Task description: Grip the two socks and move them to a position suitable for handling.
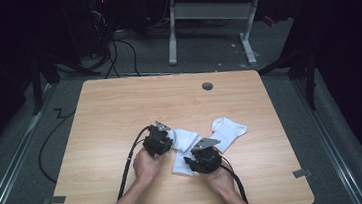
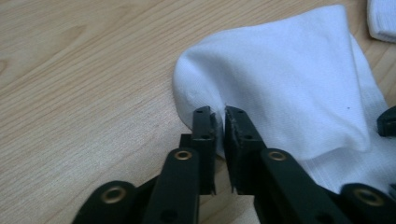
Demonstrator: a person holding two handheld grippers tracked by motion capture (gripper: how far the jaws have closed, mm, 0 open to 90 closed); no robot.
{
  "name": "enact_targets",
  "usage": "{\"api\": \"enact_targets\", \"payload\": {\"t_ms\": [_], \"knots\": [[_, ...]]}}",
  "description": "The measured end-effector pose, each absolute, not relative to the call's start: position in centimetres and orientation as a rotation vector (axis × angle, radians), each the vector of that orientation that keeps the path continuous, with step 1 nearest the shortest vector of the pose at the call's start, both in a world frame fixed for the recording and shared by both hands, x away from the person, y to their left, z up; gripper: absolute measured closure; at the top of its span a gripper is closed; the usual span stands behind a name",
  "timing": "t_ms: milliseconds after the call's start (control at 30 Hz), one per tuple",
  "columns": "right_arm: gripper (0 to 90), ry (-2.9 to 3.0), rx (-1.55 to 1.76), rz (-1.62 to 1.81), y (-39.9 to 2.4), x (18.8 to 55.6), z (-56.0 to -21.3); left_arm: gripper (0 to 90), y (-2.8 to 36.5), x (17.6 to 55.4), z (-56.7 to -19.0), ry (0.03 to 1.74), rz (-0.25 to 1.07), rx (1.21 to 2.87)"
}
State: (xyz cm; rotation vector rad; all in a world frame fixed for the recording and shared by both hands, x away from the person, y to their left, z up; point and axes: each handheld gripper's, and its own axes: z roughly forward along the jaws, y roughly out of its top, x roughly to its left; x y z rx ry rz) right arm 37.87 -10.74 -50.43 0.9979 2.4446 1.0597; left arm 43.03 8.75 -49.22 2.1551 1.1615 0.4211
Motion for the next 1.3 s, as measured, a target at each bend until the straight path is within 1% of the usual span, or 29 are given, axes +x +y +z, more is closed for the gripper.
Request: {"api": "enact_targets", "payload": {"t_ms": [33, 67, 100, 167, 200, 333, 500, 800, 933, 1067, 1167, 1200, 1233, 1267, 1300], "knots": [[60.3, 2.445, 0.998, 1.06, -10.7, 37.9, -50.4, 83.6, 8.7, 43.1, -49.2, 1.159, 0.413, 2.161], [66.1, 2.441, 0.98, 1.032, -10.6, 37.8, -50.4, 86.9, 8.6, 43.2, -49.1, 1.156, 0.407, 2.169], [66.1, 2.441, 0.98, 1.032, -10.6, 37.8, -50.4, 86.9, 8.6, 43.2, -49.1, 1.153, 0.406, 2.178], [73.8, 2.454, 0.956, 1.018, -10.7, 37.7, -50.3, 87.9, 8.6, 43.4, -49.0, 1.156, 0.397, 2.18], [80.1, 2.469, 0.931, 1.012, -10.9, 37.6, -50.2, 88.5, 8.7, 43.5, -49.0, 1.163, 0.382, 2.17], [83.2, 2.482, 0.913, 1.012, -11.5, 37.5, -50.2, 89.0, 9.4, 43.7, -48.8, 1.183, 0.39, 2.137], [83.7, 2.481, 0.908, 1.042, -12.1, 37.4, -50.1, 89.1, 11.0, 43.8, -47.5, 1.199, 0.432, 2.051], [83.6, 2.47, 0.877, 1.088, -12.9, 36.3, -49.4, 88.9, 12.1, 45.3, -45.2, 1.212, 0.516, 1.995], [82.7, 2.485, 0.879, 1.09, -13.2, 35.9, -50.0, 88.4, 12.3, 46.4, -45.4, 1.239, 0.529, 1.995], [81.1, 2.503, 0.889, 1.108, -13.1, 35.8, -50.5, 88.3, 12.0, 47.4, -46.6, 1.257, 0.505, 2.019], [77.6, 2.502, 0.899, 1.132, -12.9, 35.7, -50.7, 87.1, 11.7, 47.7, -47.5, 1.258, 0.501, 2.037], [74.7, 2.504, 0.907, 1.141, -12.9, 35.8, -50.7, 79.2, 11.7, 47.8, -47.6, 1.258, 0.496, 2.033], [74.7, 2.504, 0.907, 1.141, -12.9, 35.8, -50.7, 79.2, 11.7, 47.8, -47.6, 1.256, 0.491, 2.031], [72.3, 2.5, 0.923, 1.141, -12.9, 35.8, -50.7, 70.9, 11.6, 47.7, -47.6, 1.252, 0.491, 2.03], [72.3, 2.5, 0.923, 1.141, -12.9, 35.8, -50.7, 70.9, 11.5, 47.6, -47.4, 1.246, 0.494, 2.031]]}}
